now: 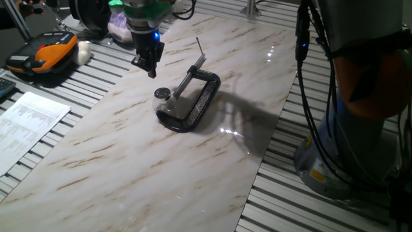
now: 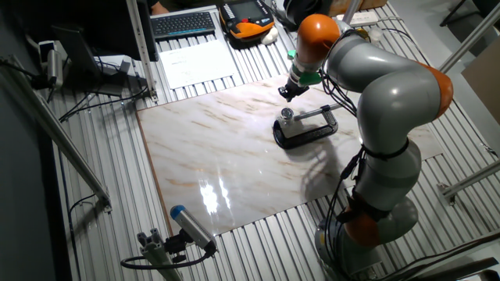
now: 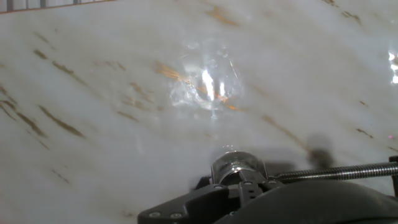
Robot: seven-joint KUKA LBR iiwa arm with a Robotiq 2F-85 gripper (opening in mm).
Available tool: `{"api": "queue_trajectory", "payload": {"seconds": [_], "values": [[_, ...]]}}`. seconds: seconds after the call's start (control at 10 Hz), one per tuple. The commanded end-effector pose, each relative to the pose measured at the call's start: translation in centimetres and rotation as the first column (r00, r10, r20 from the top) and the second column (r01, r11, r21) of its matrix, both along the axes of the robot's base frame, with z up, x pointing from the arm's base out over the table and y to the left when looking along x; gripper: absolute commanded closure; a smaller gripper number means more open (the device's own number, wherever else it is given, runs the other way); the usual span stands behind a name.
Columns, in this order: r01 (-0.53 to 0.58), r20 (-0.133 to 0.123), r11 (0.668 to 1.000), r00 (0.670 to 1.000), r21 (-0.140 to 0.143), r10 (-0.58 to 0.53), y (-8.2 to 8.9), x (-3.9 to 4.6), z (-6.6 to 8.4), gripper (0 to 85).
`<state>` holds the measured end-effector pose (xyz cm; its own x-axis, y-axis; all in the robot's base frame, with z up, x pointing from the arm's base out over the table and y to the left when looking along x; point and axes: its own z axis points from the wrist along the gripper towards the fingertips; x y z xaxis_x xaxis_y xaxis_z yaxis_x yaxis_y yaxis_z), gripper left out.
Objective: Unscrew the lid from the jar
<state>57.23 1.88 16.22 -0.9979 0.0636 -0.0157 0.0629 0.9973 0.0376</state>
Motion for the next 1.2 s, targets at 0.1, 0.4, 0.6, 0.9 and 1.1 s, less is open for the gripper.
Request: {"api": "queue_trajectory", "payload": {"seconds": [0.1,0.4,0.6,0.9,1.1], "values": [[0.006,-0.027,1.000,1.000,-0.013,-0.007,0.01,0.00,0.01,85.0],[0.009,-0.036,1.000,0.999,-0.029,-0.010,0.01,0.00,0.01,85.0],[0.009,-0.036,0.999,0.999,-0.031,-0.010,0.01,0.00,0.01,85.0],[0.009,-0.038,1.000,0.999,-0.026,-0.010,0.01,0.00,0.01,85.0],[0.006,-0.028,0.999,1.000,-0.033,-0.007,0.01,0.00,0.01,85.0]]}}
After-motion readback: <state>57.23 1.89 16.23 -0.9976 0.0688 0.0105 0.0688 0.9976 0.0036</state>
